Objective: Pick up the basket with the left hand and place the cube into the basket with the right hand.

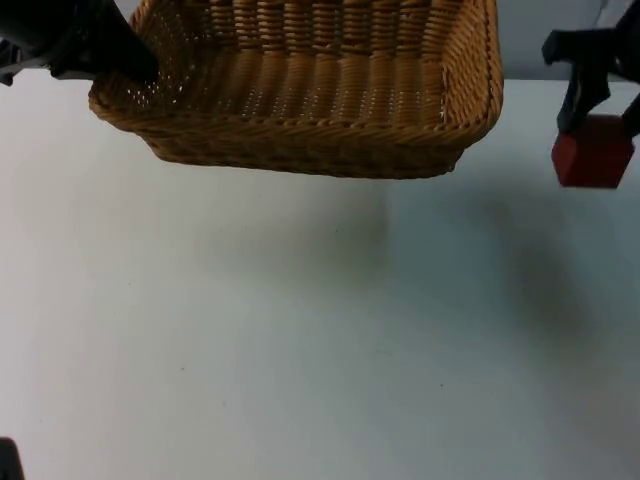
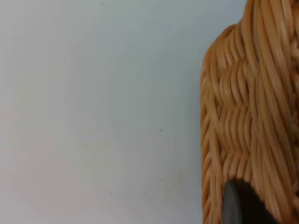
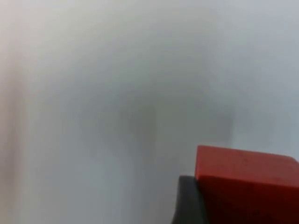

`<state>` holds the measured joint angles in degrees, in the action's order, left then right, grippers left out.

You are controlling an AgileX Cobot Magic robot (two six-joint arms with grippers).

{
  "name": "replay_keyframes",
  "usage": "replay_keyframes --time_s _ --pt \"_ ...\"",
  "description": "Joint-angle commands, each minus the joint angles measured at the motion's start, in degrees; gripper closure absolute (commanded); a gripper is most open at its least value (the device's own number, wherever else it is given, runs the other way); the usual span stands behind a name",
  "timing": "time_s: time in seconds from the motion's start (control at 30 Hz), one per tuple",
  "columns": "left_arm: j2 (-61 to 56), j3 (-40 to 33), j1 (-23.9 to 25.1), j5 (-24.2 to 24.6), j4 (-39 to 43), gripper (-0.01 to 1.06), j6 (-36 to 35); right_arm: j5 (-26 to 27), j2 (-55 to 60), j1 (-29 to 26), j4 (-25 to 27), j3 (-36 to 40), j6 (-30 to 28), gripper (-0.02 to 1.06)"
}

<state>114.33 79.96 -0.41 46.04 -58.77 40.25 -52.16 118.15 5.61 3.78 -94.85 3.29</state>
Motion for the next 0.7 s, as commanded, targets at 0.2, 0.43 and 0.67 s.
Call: replay_keyframes --time_s 0.2,0.43,0.67 --pt "-1.0 0.1 0.1 0.7 -2.3 1.05 -0.2 -11.1 -0.2 1.3 1.2 -23.1 -0.8 0.84" --pt "-1.0 0.1 0.1 0.3 -2.3 1.05 -0.2 -11.7 -0.2 6.3 12.5 -30.3 -5.2 0.84" --pt "-1.0 0.1 0.1 0.3 -2.3 1.05 -0.2 -10.7 0.1 16.8 13.9 -30.6 -7.2 0.84"
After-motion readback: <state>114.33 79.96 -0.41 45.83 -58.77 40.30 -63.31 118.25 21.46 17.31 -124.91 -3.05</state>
